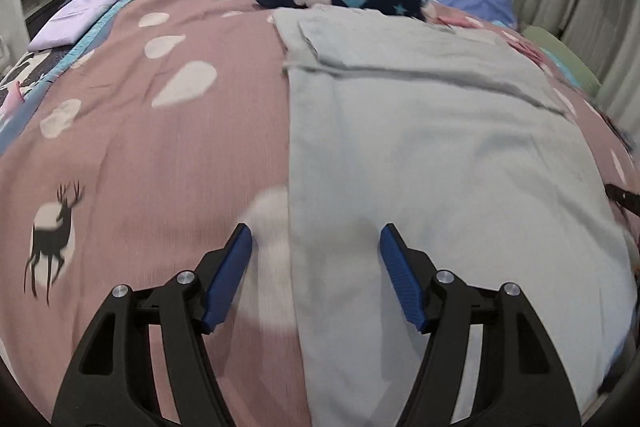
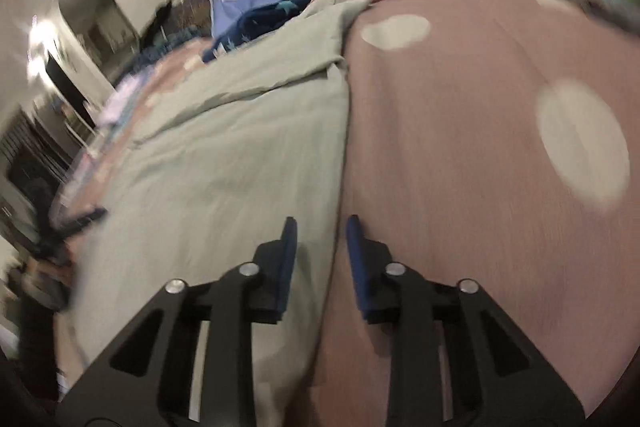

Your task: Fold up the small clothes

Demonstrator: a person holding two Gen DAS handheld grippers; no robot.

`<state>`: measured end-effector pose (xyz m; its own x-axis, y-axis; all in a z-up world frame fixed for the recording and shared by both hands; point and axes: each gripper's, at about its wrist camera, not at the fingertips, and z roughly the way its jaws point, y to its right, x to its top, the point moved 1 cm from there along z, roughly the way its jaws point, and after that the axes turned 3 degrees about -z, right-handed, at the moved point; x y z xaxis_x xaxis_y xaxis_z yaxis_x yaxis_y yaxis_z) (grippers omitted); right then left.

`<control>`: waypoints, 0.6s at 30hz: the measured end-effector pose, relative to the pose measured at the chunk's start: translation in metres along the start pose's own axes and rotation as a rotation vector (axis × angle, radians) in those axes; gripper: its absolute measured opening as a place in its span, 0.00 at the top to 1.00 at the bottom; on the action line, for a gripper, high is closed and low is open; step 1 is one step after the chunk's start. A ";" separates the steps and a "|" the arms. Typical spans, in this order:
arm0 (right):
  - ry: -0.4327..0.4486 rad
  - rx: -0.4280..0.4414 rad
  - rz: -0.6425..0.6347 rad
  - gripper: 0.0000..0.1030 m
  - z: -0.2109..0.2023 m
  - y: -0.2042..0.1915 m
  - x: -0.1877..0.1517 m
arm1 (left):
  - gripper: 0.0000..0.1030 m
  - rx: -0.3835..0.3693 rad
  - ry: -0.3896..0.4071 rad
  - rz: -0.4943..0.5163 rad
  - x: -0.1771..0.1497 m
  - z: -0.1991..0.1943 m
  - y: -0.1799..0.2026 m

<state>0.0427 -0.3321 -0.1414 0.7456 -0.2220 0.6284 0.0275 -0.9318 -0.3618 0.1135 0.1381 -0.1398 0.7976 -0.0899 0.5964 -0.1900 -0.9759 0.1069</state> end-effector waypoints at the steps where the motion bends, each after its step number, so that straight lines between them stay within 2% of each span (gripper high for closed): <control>1: -0.004 0.028 0.019 0.75 -0.007 0.001 -0.008 | 0.35 -0.020 -0.003 0.012 -0.008 -0.005 0.001; 7: -0.059 0.115 0.026 0.75 -0.030 -0.005 -0.042 | 0.35 -0.191 -0.003 0.049 -0.056 -0.039 0.008; 11: -0.104 0.189 0.081 0.74 -0.042 -0.004 -0.059 | 0.36 -0.328 -0.005 0.021 -0.082 -0.060 0.010; 14: -0.145 0.239 0.111 0.69 -0.052 -0.004 -0.069 | 0.36 -0.368 -0.013 0.011 -0.092 -0.065 0.014; 18: -0.167 0.285 0.105 0.55 -0.069 -0.008 -0.083 | 0.36 -0.367 -0.020 0.039 -0.099 -0.070 0.020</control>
<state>-0.0653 -0.3260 -0.1430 0.8520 -0.2407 0.4648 0.1119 -0.7837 -0.6110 -0.0093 0.1413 -0.1408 0.7963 -0.1334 0.5901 -0.4104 -0.8357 0.3649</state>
